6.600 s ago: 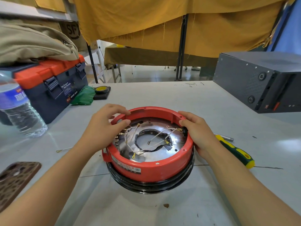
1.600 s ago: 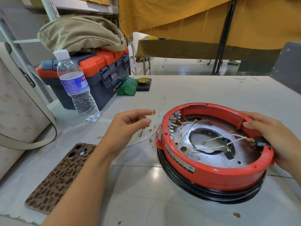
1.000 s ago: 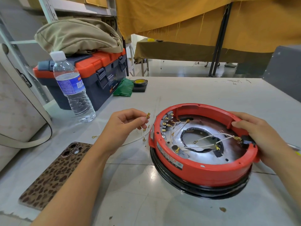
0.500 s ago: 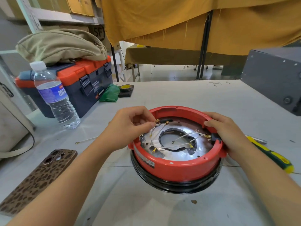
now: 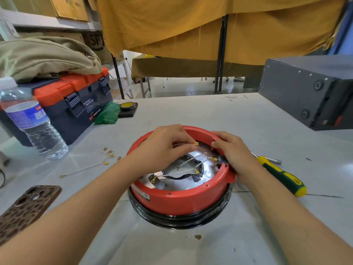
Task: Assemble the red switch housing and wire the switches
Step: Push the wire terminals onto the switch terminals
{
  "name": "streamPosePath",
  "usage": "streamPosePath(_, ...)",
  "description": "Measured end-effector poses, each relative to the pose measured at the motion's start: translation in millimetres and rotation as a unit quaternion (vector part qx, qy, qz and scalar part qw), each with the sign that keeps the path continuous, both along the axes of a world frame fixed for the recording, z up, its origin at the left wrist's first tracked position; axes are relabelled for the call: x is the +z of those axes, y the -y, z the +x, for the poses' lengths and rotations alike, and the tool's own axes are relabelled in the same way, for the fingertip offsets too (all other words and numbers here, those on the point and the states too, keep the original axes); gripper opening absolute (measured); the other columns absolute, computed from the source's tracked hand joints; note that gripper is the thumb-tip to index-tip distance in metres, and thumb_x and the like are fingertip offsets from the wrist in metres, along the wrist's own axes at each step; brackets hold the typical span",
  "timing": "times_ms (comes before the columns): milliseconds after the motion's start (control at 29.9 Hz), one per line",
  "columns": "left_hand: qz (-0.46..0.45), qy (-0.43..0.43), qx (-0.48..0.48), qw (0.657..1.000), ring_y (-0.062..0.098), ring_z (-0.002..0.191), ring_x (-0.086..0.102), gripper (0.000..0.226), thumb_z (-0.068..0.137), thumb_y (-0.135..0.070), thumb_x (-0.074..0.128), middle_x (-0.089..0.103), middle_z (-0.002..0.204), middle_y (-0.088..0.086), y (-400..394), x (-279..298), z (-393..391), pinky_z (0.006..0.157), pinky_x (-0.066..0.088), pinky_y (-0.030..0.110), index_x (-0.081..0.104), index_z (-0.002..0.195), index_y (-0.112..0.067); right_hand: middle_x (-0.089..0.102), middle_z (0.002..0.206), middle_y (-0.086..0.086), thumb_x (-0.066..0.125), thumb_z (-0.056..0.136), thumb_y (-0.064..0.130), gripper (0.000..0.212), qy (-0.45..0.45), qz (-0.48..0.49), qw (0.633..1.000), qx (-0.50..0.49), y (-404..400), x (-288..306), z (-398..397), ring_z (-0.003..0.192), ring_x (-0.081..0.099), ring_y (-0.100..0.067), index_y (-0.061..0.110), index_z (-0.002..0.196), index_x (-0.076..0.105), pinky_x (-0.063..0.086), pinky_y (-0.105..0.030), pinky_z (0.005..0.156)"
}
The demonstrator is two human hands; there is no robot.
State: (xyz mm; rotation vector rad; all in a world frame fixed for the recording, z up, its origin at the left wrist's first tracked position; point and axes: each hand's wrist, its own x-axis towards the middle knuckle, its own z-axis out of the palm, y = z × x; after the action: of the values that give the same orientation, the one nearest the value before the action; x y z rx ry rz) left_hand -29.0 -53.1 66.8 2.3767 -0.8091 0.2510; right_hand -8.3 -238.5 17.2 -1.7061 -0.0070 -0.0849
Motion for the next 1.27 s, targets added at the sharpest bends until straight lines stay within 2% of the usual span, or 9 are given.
streamPosePath(167,0.060,0.005,-0.036,0.998,-0.001,0.074,0.049,0.020,0.092,-0.021,0.058,0.054,0.080,-0.008,9.0,-1.4,0.1,0.067,0.033,0.007,0.073,0.105,-0.019,0.069,0.083,0.000,0.050,0.087,0.005,0.031,-0.004,-0.015,1.000,0.007,1.1,0.0,0.2,0.059,0.059,-0.010,0.024,0.103,0.068,0.047,-0.023,0.057)
streamPosePath(267,0.048,-0.009,-0.031,0.998,0.002,0.074,0.054,0.020,0.089,-0.019,0.063,0.060,0.079,-0.006,12.7,-2.3,2.6,0.067,0.035,0.007,0.073,0.106,-0.019,0.071,0.097,-0.005,0.050,0.087,0.005,0.032,-0.004,-0.019,1.000,0.005,2.1,-0.5,0.4,0.088,0.067,-0.027,0.022,0.106,0.068,0.053,-0.039,0.082)
streamPosePath(368,0.005,-0.055,-0.023,0.998,0.001,0.065,0.059,0.010,0.085,-0.017,0.068,0.065,0.069,-0.009,15.3,-3.5,4.4,0.062,0.040,0.008,0.073,0.093,-0.019,0.069,0.105,-0.004,0.052,0.088,0.009,0.032,-0.018,-0.021,1.000,0.012,3.5,1.3,0.0,0.095,0.065,-0.024,0.021,0.116,0.064,0.052,-0.039,0.088)
streamPosePath(435,-0.008,-0.075,-0.025,0.997,0.000,0.059,0.058,0.006,0.084,-0.016,0.069,0.065,0.064,-0.008,16.8,-4.0,5.8,0.059,0.040,0.009,0.070,0.082,-0.021,0.064,0.109,0.001,0.054,0.087,0.014,0.036,-0.039,-0.014,0.999,0.022,5.7,2.0,0.4,0.093,0.061,-0.014,0.020,0.123,0.055,0.049,-0.031,0.080)
streamPosePath(502,-0.012,-0.080,-0.025,0.996,0.000,0.060,0.057,0.008,0.083,-0.016,0.071,0.066,0.066,-0.008,18.0,-4.4,7.9,0.059,0.041,0.009,0.069,0.078,-0.021,0.060,0.100,0.005,0.054,0.086,0.013,0.034,-0.058,-0.008,0.998,0.035,6.8,3.1,-0.5,0.083,0.057,-0.009,0.020,0.119,0.050,0.044,-0.026,0.067)
streamPosePath(568,-0.015,-0.083,-0.022,0.996,-0.003,0.060,0.055,0.009,0.081,-0.017,0.072,0.063,0.065,-0.013,19.3,-4.7,9.5,0.059,0.041,0.008,0.068,0.075,-0.023,0.062,0.099,0.003,0.051,0.086,0.008,0.029,-0.061,-0.021,0.997,0.038,7.1,3.6,-1.3,0.078,0.057,-0.011,0.020,0.113,0.049,0.046,-0.027,0.065)
streamPosePath(736,-0.002,-0.097,-0.029,0.995,-0.003,0.060,0.056,0.007,0.082,-0.017,0.070,0.064,0.065,-0.014,22.8,-7.7,12.0,0.059,0.041,0.007,0.070,0.076,-0.021,0.067,0.105,-0.005,0.055,0.089,0.005,0.027,-0.022,-0.045,0.998,0.023,9.6,4.6,0.3,0.084,0.062,-0.015,0.017,0.112,0.059,0.048,-0.027,0.072)
streamPosePath(903,0.002,-0.079,-0.029,0.996,0.003,0.066,0.061,0.008,0.082,-0.010,0.068,0.070,0.074,-0.005,26.1,-12.0,12.5,0.062,0.046,0.010,0.073,0.083,-0.016,0.067,0.112,-0.005,0.055,0.091,0.008,0.030,-0.004,-0.036,0.999,0.005,6.0,2.6,-0.6,0.102,0.064,-0.021,0.014,0.120,0.061,0.049,-0.038,0.095)
streamPosePath(1271,0.029,-0.039,-0.030,0.998,0.004,0.069,0.058,0.007,0.083,-0.007,0.065,0.068,0.075,-0.003,30.8,-21.1,10.7,0.061,0.042,0.008,0.070,0.082,-0.012,0.066,0.112,-0.002,0.052,0.094,0.010,0.029,-0.001,-0.039,0.999,-0.005,3.5,2.1,-1.9,0.102,0.063,-0.018,0.018,0.120,0.060,0.049,-0.039,0.097)
